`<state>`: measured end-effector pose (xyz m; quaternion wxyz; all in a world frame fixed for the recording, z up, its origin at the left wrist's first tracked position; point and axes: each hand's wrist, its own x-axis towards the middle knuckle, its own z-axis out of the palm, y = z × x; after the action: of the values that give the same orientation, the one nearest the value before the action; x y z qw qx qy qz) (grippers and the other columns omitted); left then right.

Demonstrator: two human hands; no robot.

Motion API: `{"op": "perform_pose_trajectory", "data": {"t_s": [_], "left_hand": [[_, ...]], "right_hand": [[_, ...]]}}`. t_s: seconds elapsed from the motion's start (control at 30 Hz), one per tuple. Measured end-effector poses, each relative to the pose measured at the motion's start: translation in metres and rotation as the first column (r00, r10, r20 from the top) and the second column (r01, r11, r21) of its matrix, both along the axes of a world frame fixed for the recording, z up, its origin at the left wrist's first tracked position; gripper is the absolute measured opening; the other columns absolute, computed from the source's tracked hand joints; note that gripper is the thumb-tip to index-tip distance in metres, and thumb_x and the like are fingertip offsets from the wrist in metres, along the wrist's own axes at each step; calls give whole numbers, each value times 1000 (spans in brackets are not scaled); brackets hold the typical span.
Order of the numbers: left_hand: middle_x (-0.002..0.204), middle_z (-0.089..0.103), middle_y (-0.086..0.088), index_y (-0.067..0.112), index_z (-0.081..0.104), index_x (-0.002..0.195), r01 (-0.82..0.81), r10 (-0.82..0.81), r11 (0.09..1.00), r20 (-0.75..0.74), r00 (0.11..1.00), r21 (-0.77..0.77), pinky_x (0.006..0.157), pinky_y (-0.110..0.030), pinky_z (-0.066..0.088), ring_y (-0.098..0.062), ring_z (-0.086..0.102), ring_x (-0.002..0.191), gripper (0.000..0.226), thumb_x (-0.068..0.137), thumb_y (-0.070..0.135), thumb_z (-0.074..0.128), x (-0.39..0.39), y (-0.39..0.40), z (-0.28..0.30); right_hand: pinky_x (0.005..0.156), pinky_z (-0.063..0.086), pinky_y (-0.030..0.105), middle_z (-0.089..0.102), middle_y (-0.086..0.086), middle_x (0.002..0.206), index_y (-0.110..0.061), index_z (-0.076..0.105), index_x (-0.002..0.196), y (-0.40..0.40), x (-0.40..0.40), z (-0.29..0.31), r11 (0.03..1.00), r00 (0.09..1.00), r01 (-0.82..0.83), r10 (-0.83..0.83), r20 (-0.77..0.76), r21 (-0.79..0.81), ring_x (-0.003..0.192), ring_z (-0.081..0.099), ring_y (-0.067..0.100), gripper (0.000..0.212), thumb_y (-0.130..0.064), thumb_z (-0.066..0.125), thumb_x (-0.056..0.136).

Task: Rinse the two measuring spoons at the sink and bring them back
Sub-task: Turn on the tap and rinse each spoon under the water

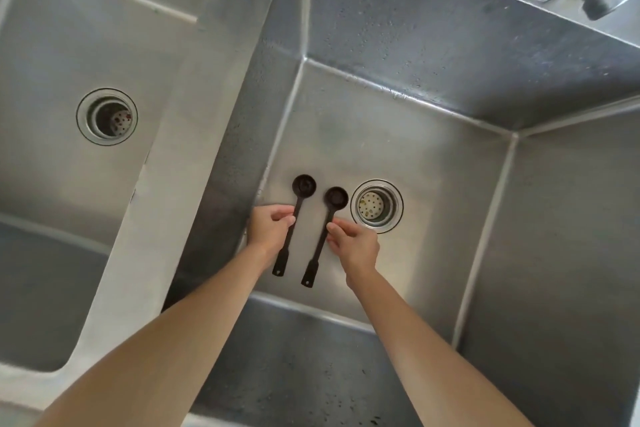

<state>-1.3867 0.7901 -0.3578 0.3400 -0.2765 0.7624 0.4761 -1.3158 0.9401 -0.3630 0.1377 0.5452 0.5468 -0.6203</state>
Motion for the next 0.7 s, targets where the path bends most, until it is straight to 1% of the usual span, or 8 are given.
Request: {"op": "perform_pose_trajectory", "data": {"t_s": [0.17,0.23,0.3,0.43,0.47,0.57,0.63,0.7], "left_hand": [[115,75,-13,4,72,118,24,-24,999,-16,1000,-30,102,-45,55,-24,70,108,31,88,1,71,4,0,1],[117,75,-13,4,71,121,43,-44,999,-21,999,-29,103,-45,54,-25,69,110,33,88,2,71,7,0,5],[118,74,-11,6,70,123,79,-82,995,-50,995,-59,103,-40,53,-22,69,109,35,88,6,73,8,0,14],[126,70,-8,10,66,130,152,-160,985,-111,981,-84,101,-34,51,-20,66,112,42,89,14,72,6,9,47],[129,69,-8,10,64,132,165,-172,984,-120,978,-70,102,-34,51,-20,65,114,43,90,16,72,3,14,58],[132,67,-9,12,64,132,174,-173,985,-130,976,0,103,-36,50,-20,66,115,46,88,22,74,-9,34,97],[134,66,-8,14,64,133,161,-149,985,-158,976,63,94,-29,51,-18,67,109,53,84,28,79,-22,51,127],[138,63,-4,18,60,137,188,-161,975,-208,965,116,91,-27,48,-17,65,115,63,80,34,82,-38,73,162]], "right_hand": [[79,64,24,81,3,93,-9,81,106,-3,-1,1,997,1000,-17,16,15,78,87,77,12,18,-9,79,88],[83,64,27,80,3,95,-8,80,108,-2,-2,6,996,1000,-20,19,16,82,89,77,13,20,-9,79,88],[83,64,29,80,4,98,-9,79,110,3,-3,17,996,999,-32,32,6,78,93,77,15,23,-13,80,88],[68,61,16,78,-2,100,-15,79,111,25,-6,56,992,998,-51,56,-42,119,90,74,7,28,-25,83,85],[69,62,19,77,-4,102,-18,78,112,32,-7,68,986,997,-52,60,-49,157,89,73,6,31,-30,83,84],[88,61,33,77,-16,98,-27,79,109,56,-14,109,955,996,-48,69,-62,291,93,73,8,35,-40,85,77],[91,58,29,75,-25,85,-35,76,107,74,-19,138,936,993,-17,58,-105,351,90,73,-2,36,-44,85,73],[88,56,23,77,-24,83,-41,73,111,92,-23,169,918,988,8,55,-147,396,85,70,-12,42,-50,84,71]]}}
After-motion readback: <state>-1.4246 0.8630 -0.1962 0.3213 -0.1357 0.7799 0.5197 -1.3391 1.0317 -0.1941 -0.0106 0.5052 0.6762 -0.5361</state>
